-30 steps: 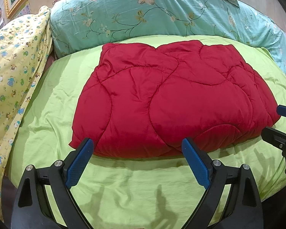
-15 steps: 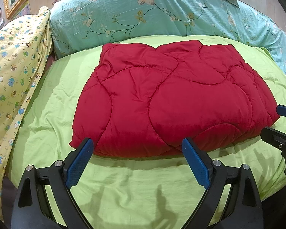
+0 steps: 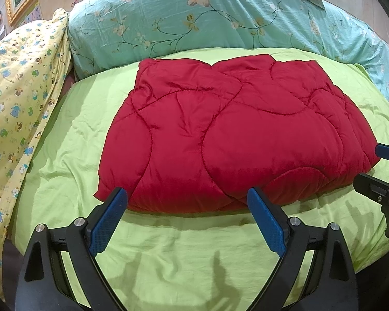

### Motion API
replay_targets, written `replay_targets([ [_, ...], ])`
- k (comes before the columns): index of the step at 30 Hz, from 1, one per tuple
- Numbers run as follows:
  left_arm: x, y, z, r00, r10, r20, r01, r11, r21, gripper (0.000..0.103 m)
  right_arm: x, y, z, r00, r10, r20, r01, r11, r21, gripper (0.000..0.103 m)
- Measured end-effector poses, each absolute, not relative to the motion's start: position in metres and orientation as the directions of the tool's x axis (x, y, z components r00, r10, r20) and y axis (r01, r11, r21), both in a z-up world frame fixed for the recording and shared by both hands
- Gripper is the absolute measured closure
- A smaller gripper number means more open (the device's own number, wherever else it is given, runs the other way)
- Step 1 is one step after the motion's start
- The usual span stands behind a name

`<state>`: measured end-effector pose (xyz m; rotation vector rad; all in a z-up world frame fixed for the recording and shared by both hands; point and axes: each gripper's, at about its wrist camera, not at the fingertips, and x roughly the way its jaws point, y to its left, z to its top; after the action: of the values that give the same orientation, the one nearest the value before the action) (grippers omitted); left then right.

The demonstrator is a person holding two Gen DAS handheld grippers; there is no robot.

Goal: Fold large clothes

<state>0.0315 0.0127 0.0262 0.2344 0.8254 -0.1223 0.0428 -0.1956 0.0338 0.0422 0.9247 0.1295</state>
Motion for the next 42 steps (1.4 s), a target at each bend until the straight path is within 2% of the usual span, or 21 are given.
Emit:
replay_targets([
  [42,0.0327,0.0151,0.0275,0.676,-0.003,-0.737,0.184,0.969,0.165,0.008,0.0404,-0.1963,0.0388,0.609,0.133,-0.782,-0.090,0.991,0.098,0.000],
])
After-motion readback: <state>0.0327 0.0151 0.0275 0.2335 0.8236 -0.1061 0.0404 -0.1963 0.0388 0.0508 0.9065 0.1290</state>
